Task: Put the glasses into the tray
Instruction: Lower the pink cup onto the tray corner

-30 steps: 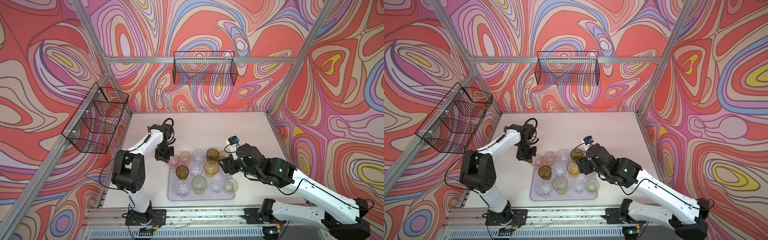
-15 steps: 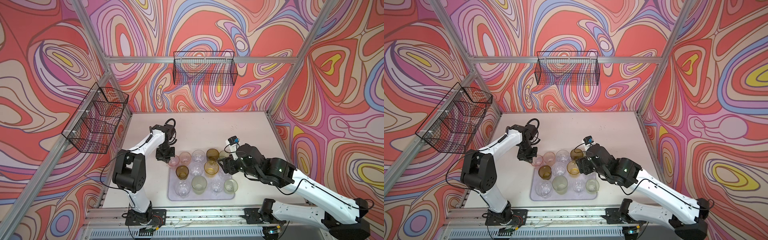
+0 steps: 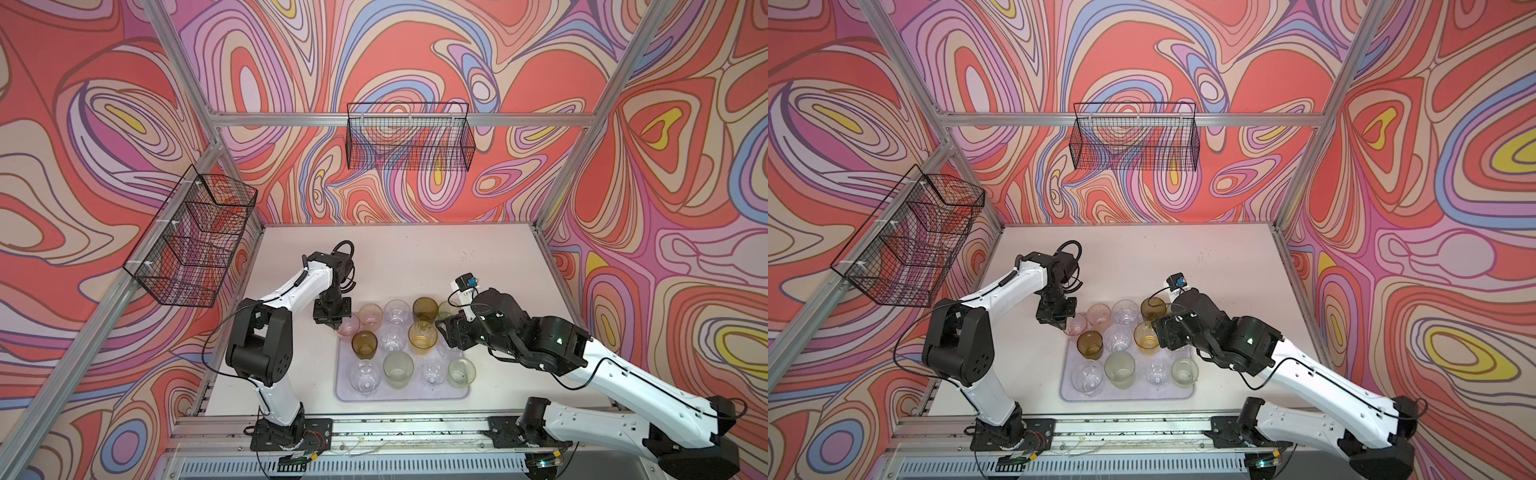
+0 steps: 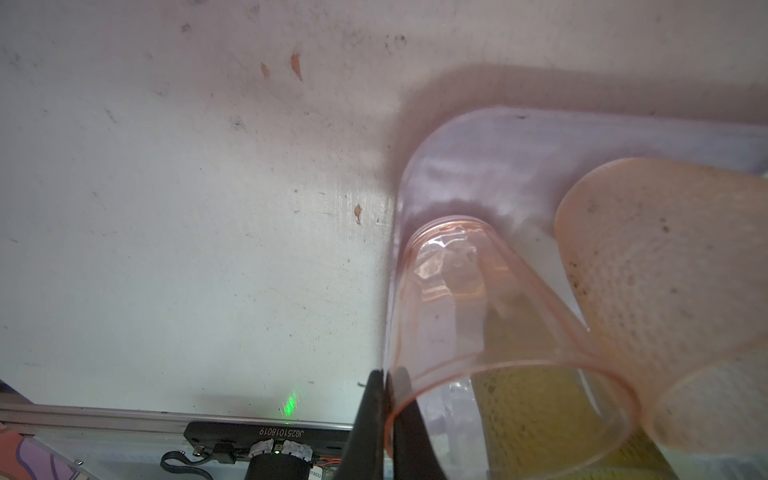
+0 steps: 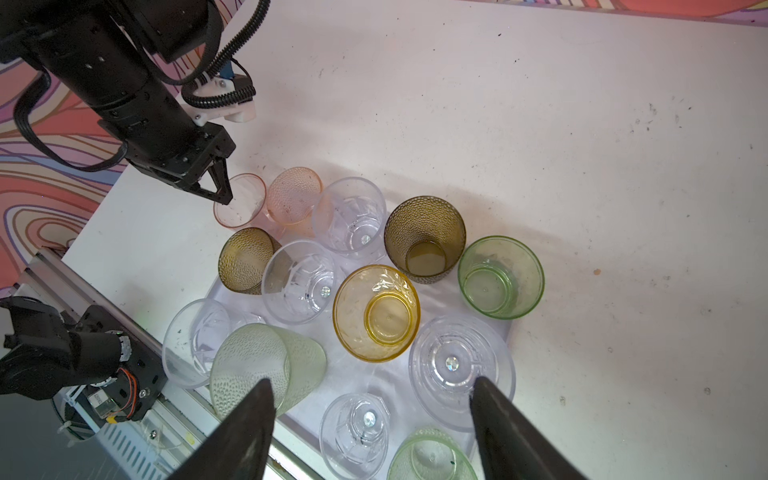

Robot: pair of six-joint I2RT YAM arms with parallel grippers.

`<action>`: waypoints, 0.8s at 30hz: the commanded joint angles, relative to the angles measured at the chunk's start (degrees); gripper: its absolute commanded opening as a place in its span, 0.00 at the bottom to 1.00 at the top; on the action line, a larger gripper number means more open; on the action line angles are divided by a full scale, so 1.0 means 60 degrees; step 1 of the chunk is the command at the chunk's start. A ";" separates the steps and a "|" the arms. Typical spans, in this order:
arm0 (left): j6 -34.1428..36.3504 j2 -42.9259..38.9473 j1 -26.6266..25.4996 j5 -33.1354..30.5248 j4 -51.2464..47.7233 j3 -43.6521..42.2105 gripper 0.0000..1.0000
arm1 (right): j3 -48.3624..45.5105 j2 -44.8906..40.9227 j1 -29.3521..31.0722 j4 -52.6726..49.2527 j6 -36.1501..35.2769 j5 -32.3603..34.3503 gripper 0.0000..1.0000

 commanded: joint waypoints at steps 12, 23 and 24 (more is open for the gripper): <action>-0.0147 0.0046 -0.0112 -0.0356 -0.0175 -0.0069 0.06 | -0.0107 -0.0142 -0.0014 -0.0023 0.0063 0.0069 0.77; -0.0189 -0.0005 -0.0122 -0.0286 -0.0186 -0.0154 0.16 | -0.0107 -0.0138 -0.0007 0.0002 0.0040 0.0038 0.77; -0.0192 -0.0023 -0.0122 -0.0273 -0.0182 -0.0162 0.17 | -0.0099 -0.0135 -0.0010 -0.0001 0.0042 0.0042 0.77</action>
